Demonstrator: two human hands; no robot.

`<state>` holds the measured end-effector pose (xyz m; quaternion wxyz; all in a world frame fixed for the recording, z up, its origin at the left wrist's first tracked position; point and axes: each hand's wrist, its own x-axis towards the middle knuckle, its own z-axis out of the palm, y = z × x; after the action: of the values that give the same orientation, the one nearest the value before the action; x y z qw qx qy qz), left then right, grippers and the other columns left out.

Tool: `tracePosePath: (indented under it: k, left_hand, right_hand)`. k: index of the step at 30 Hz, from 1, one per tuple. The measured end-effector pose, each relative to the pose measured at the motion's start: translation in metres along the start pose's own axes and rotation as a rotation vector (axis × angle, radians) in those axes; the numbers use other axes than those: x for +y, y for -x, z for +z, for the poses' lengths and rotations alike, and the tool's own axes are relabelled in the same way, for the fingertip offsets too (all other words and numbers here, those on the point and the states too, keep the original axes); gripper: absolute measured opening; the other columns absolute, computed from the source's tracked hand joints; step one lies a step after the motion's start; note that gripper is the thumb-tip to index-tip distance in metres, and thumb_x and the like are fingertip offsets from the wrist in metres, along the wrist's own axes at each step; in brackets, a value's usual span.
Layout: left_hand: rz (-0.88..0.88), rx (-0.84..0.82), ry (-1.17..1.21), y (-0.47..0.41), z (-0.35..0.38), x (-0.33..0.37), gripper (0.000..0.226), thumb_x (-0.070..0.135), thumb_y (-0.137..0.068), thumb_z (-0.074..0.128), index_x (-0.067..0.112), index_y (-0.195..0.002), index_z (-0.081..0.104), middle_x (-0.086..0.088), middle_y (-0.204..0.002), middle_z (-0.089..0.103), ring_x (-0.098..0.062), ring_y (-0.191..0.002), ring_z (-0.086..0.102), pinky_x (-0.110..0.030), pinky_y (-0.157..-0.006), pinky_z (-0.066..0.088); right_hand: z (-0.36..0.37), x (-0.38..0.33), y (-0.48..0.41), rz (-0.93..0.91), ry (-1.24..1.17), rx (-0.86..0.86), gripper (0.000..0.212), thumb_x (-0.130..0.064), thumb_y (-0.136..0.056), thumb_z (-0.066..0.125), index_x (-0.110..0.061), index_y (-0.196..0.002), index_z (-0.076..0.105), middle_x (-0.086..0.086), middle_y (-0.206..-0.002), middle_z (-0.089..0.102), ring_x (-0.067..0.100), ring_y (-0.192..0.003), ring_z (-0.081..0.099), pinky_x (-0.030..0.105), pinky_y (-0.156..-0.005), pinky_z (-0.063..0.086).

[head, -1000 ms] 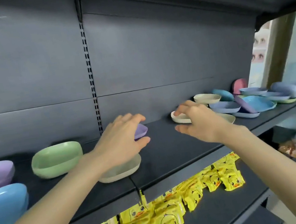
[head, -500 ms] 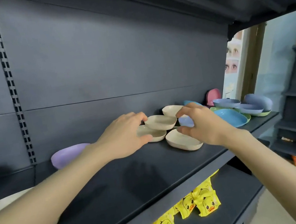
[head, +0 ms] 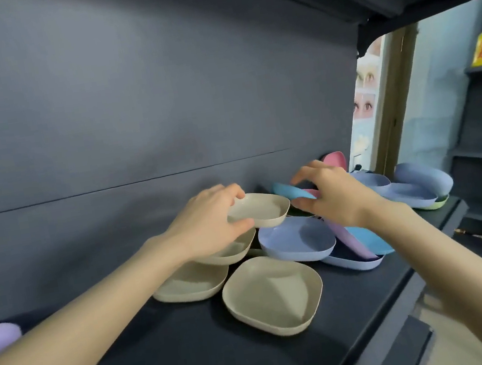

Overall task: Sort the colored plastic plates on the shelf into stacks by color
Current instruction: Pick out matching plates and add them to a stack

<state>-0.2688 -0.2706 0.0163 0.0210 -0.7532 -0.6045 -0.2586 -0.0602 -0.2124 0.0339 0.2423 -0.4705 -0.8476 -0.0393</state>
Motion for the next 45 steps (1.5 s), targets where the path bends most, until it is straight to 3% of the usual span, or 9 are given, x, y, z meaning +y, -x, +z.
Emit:
tracePosePath:
  k: [4, 7, 15, 23, 29, 32, 35, 41, 45]
  left_hand:
    - [-0.001, 0.012, -0.002, -0.044, 0.026, 0.007, 0.043, 0.044, -0.086, 0.059, 0.025, -0.123, 0.049, 0.006, -0.119, 0.053, -0.016, -0.113, 0.049, -0.035, -0.094, 0.041]
    - [-0.015, 0.017, -0.025, -0.074, 0.049, 0.013, 0.046, 0.045, -0.086, 0.058, 0.025, -0.126, 0.048, 0.006, -0.121, 0.052, -0.015, -0.114, 0.048, -0.032, -0.094, 0.039]
    - [-0.234, 0.069, -0.076, -0.152, 0.105, 0.032, 0.047, 0.050, -0.086, 0.055, 0.022, -0.124, 0.051, 0.004, -0.120, 0.057, -0.018, -0.108, 0.053, -0.031, -0.090, 0.042]
    - [-0.507, 0.084, -0.161, -0.198, 0.127, 0.037, 0.059, 0.062, -0.080, 0.054, 0.015, -0.116, 0.055, 0.001, -0.102, 0.066, -0.022, -0.099, 0.057, -0.033, -0.082, 0.045]
    - [-0.627, 0.052, -0.153, -0.216, 0.131, 0.038, 0.063, 0.067, -0.075, 0.058, 0.009, -0.101, 0.059, -0.003, -0.078, 0.065, -0.023, -0.089, 0.060, -0.040, -0.081, 0.049]
    - [-0.670, 0.066, -0.094, -0.222, 0.135, 0.035, 0.062, 0.061, -0.075, 0.062, 0.001, -0.092, 0.064, -0.014, -0.079, 0.070, -0.027, -0.083, 0.063, -0.041, -0.079, 0.049]
    - [-0.696, 0.054, -0.003, -0.223, 0.138, 0.032, 0.049, 0.049, -0.079, 0.063, 0.000, -0.082, 0.068, -0.006, -0.066, 0.071, -0.016, -0.069, 0.064, -0.035, -0.077, 0.050]
    - [-0.708, 0.127, 0.111, -0.226, 0.140, 0.030, 0.025, 0.019, -0.081, 0.060, -0.002, -0.093, 0.066, -0.005, -0.060, 0.070, -0.002, -0.040, 0.051, -0.027, -0.068, 0.051]
    - [-0.652, 0.202, 0.177, -0.226, 0.133, 0.033, 0.018, 0.014, -0.081, 0.059, 0.002, -0.095, 0.063, -0.004, -0.057, 0.068, -0.007, -0.040, 0.054, -0.014, -0.053, 0.045]
  right_hand:
    - [0.005, 0.048, -0.024, 0.002, -0.012, 0.021, 0.040, -0.026, -0.090, 0.060, -0.012, -0.126, 0.053, 0.003, -0.110, 0.049, 0.019, -0.089, 0.042, 0.024, -0.075, 0.030]
    - [0.015, 0.085, -0.044, -0.019, -0.031, 0.024, 0.041, -0.031, -0.089, 0.062, -0.013, -0.125, 0.054, -0.003, -0.101, 0.043, 0.017, -0.087, 0.042, 0.026, -0.076, 0.034]
    - [0.048, 0.177, -0.116, -0.190, -0.113, -0.096, 0.038, -0.025, -0.085, 0.064, -0.011, -0.120, 0.058, 0.009, -0.115, 0.058, 0.026, -0.104, 0.056, 0.030, -0.089, 0.041]
    - [0.083, 0.210, -0.178, -0.422, -0.192, -0.307, 0.044, -0.033, -0.086, 0.065, -0.013, -0.125, 0.055, 0.004, -0.124, 0.060, 0.021, -0.116, 0.053, 0.025, -0.093, 0.039]
    - [0.111, 0.206, -0.212, -0.475, -0.263, -0.402, 0.047, -0.031, -0.082, 0.071, -0.013, -0.123, 0.056, 0.007, -0.118, 0.061, 0.021, -0.107, 0.056, 0.025, -0.087, 0.041]
    - [0.120, 0.200, -0.221, -0.491, -0.310, -0.413, 0.046, -0.027, -0.080, 0.073, -0.012, -0.121, 0.057, 0.007, -0.114, 0.062, 0.019, -0.101, 0.057, 0.022, -0.082, 0.039]
    - [0.130, 0.193, -0.228, -0.509, -0.330, -0.424, 0.042, -0.022, -0.079, 0.074, -0.010, -0.116, 0.061, 0.007, -0.110, 0.065, 0.019, -0.099, 0.059, 0.022, -0.082, 0.041]
    - [0.144, 0.191, -0.236, -0.521, -0.396, -0.390, 0.023, -0.015, -0.079, 0.074, -0.010, -0.101, 0.068, 0.006, -0.097, 0.069, 0.017, -0.091, 0.063, 0.022, -0.082, 0.046]
    - [0.134, 0.194, -0.237, -0.497, -0.469, -0.310, 0.006, -0.012, -0.082, 0.071, -0.011, -0.088, 0.070, 0.004, -0.089, 0.070, 0.017, -0.087, 0.064, 0.023, -0.081, 0.049]
